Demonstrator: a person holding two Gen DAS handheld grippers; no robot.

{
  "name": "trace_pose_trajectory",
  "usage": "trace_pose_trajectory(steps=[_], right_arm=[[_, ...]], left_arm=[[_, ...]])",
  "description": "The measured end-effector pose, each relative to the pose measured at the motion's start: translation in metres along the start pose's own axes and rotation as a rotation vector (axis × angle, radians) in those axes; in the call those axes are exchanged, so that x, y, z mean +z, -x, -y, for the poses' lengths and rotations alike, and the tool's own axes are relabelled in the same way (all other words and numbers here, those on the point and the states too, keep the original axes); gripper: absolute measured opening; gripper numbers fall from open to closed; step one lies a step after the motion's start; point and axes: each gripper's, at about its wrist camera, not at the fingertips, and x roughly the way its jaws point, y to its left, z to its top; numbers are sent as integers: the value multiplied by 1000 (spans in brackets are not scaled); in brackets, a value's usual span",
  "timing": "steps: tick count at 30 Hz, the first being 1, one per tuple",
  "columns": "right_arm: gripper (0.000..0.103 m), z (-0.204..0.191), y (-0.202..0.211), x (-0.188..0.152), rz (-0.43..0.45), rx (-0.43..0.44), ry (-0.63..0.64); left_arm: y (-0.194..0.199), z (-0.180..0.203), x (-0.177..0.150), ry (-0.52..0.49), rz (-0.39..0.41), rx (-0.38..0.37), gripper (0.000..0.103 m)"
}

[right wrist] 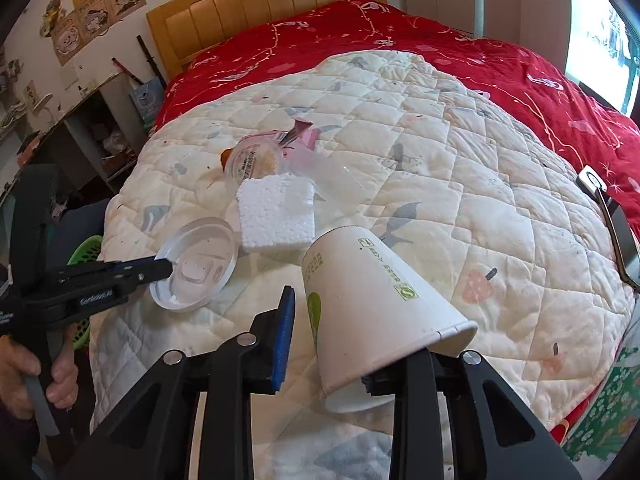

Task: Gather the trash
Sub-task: 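Grasp the white plastic lid with the left tool while the right tool grasps the paper cup, then drop the lid into the basket with the left tool while the right tool drops the paper cup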

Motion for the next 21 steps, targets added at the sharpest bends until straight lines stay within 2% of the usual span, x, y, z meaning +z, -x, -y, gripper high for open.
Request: trace_pose_trajectory(steps=[5, 11, 21], right_arm=[[16, 2, 0, -2, 3, 21, -5], [3, -3, 5, -3, 22, 58, -22], [3, -40, 28, -3, 64, 126, 19]], left_arm=[[8, 1, -1, 8, 17, 4, 5], [28, -7, -6, 22, 49, 1, 4], [69, -36, -21, 76, 113, 2, 3]])
